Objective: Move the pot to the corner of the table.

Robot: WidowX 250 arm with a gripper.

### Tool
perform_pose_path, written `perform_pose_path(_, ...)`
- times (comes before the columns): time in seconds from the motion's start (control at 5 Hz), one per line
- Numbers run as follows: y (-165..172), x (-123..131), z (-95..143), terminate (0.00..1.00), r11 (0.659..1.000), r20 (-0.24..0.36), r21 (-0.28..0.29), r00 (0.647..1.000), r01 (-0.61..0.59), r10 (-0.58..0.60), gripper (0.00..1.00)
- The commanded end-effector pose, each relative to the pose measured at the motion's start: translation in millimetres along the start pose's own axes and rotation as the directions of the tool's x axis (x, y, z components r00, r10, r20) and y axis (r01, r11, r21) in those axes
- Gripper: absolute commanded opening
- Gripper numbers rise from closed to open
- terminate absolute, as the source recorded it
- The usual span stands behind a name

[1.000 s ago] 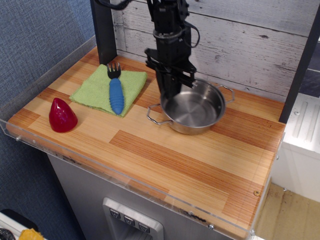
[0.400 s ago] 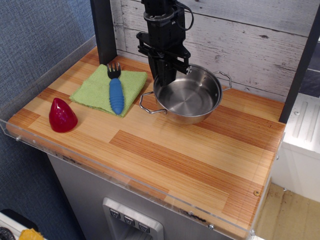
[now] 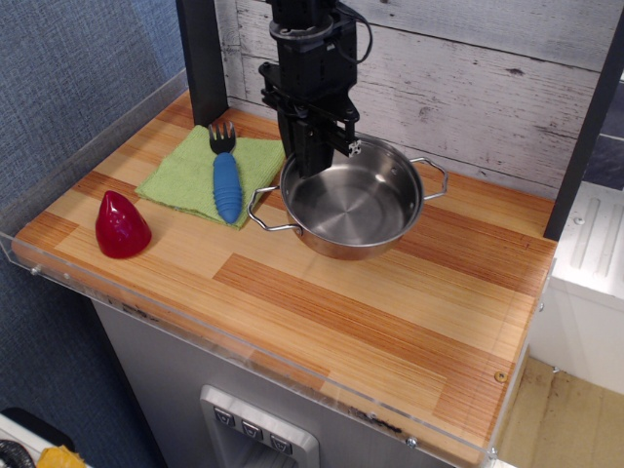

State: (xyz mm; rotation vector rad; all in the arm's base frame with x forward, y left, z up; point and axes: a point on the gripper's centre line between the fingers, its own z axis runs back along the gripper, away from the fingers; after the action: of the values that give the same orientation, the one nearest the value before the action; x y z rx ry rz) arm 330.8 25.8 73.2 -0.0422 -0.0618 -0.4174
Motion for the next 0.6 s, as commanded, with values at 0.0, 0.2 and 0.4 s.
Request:
perform_pose_path(0.0,-20.7,-15.8,8.5,0.0,0.992,0.023,-0.009,0.992,0.123,-0.123,0.0)
perform_pose_path(0.2,-34.2,-17.3,-1.9,0.0,0.984,0.028,-0.033,0.984,0.177,-0.177,0.0)
perform_pose_path(0.4,-47.5,-18.0,-11.6,0.0,0.976,0.012,-0.047,0.977,0.215,-0.214,0.0)
